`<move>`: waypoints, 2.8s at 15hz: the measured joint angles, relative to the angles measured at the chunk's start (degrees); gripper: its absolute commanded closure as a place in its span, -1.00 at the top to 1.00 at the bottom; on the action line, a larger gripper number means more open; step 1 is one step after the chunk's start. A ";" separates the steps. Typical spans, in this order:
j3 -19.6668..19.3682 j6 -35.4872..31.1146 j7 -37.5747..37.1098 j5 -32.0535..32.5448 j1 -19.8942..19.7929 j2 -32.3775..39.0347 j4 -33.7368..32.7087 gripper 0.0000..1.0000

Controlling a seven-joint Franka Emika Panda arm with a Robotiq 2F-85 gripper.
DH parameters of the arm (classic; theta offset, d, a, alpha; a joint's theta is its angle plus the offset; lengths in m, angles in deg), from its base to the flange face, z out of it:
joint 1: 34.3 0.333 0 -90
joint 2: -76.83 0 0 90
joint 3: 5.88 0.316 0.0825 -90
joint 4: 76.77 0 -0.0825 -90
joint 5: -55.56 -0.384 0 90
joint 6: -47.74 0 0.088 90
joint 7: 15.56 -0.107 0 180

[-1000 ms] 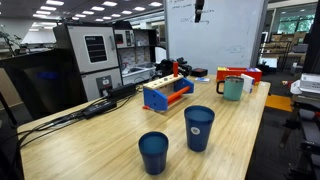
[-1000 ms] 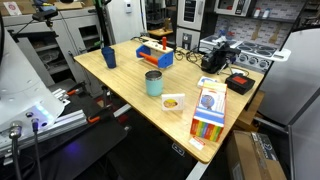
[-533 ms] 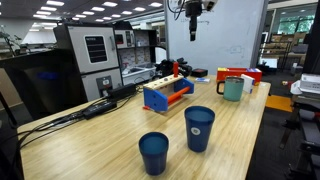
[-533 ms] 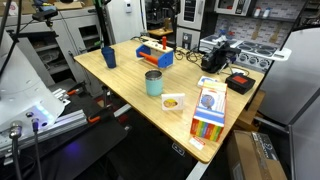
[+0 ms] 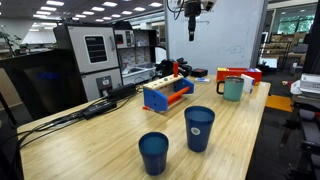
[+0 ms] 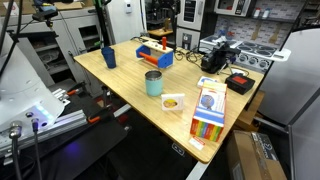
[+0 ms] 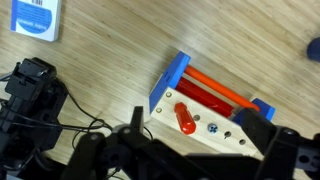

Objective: Move the screwdriver from the toolbox to the table then turn the bolt

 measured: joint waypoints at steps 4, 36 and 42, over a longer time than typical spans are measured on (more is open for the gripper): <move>2.50 -16.02 -5.70 -3.86 0.02 2.87 3.55 1.00; 8.13 -34.12 -20.33 -4.68 -2.40 7.84 11.99 0.16; 7.96 -35.69 -21.11 -4.35 -2.33 8.37 12.12 -0.71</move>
